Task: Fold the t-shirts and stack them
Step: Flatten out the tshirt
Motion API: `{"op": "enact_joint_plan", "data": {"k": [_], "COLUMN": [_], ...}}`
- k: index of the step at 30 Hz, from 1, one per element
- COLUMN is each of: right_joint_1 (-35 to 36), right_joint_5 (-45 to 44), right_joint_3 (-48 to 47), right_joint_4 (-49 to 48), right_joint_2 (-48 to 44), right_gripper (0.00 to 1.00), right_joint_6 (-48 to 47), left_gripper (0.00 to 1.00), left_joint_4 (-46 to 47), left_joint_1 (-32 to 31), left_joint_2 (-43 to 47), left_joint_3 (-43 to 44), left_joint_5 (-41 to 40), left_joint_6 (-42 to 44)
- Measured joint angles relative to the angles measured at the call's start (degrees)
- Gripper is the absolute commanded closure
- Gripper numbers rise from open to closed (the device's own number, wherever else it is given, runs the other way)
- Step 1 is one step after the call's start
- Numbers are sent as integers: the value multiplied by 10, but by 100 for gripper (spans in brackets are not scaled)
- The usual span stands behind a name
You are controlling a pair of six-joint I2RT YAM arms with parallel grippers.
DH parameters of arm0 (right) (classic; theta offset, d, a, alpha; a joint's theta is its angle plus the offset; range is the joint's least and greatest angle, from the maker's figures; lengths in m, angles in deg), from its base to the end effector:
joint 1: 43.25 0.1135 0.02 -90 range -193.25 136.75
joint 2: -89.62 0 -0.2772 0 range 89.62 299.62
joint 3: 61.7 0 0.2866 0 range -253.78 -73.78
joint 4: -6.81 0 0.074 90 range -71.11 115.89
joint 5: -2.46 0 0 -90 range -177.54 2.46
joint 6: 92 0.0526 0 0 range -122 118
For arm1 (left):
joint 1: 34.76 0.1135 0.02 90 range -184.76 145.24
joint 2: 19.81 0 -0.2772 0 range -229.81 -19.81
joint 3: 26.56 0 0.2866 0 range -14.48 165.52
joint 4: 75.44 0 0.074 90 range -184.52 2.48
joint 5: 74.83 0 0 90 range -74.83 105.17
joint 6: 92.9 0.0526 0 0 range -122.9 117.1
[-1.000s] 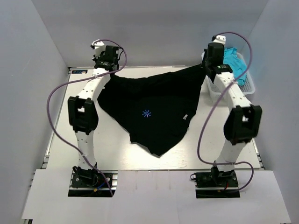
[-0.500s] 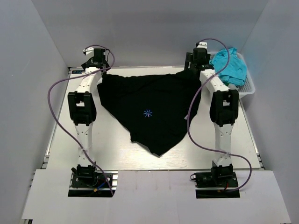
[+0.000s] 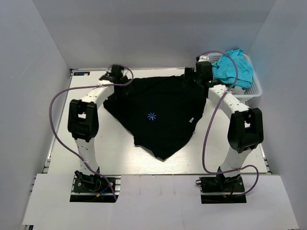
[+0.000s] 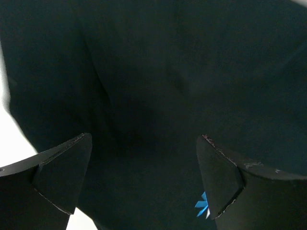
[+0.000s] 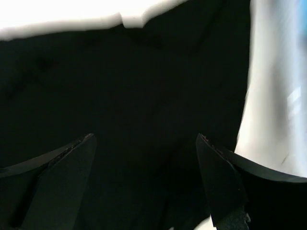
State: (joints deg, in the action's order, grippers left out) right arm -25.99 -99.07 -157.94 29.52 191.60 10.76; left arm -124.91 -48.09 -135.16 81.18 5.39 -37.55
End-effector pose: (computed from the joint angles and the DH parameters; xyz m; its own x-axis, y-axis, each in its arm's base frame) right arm 0.4549 0.1303 0.2962 -0.4708 0.0803 -0.8786 -0.0194 0.9947 0.1013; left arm 0.4800 -0.1045 0.2204 -0.7501 -0.3981 -0.5281 -0.3514 0.9164 -0.1917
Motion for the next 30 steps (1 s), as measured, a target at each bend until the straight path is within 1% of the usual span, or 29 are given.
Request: {"op": "enact_joint_plan", "data": {"k": [4,7,10,13,16,21,22,25,30], "right_joint_1": [8,17,30,45,62,100,111,151,235], "right_joint_5": [13,22,31,42,56,80,87,113,157], "right_joint_3": [60,103,143,189,227,280,290,312,313], "right_joint_4": [34,49,48,49,53,38,36,34,56], "right_joint_2": [20,20,16,3,-8,-44,-53,-74,-83], "right_gripper": [10,10,10,10,10,11,10,10,10], "right_joint_6": [21,33,42,49,57,69,71,82,91], "left_gripper": [0,0,0,0,0,0,0,0,0], "left_joint_4": [-7,-1,12,3,-8,-3,-3,3,24], "left_joint_1": [-38,-58,-59,-50,-44,-36,-33,-25,-17], "left_joint_2": [-25,-30,-33,-56,-89,-116,-123,-147,-198], "left_joint_3": [-61,-80,-80,-47,-1,36,46,81,156], "left_joint_5": [39,53,56,52,27,-3,-6,-15,-13], "left_joint_6": [-12,-14,-16,-19,-20,-11,-9,-4,27]}}
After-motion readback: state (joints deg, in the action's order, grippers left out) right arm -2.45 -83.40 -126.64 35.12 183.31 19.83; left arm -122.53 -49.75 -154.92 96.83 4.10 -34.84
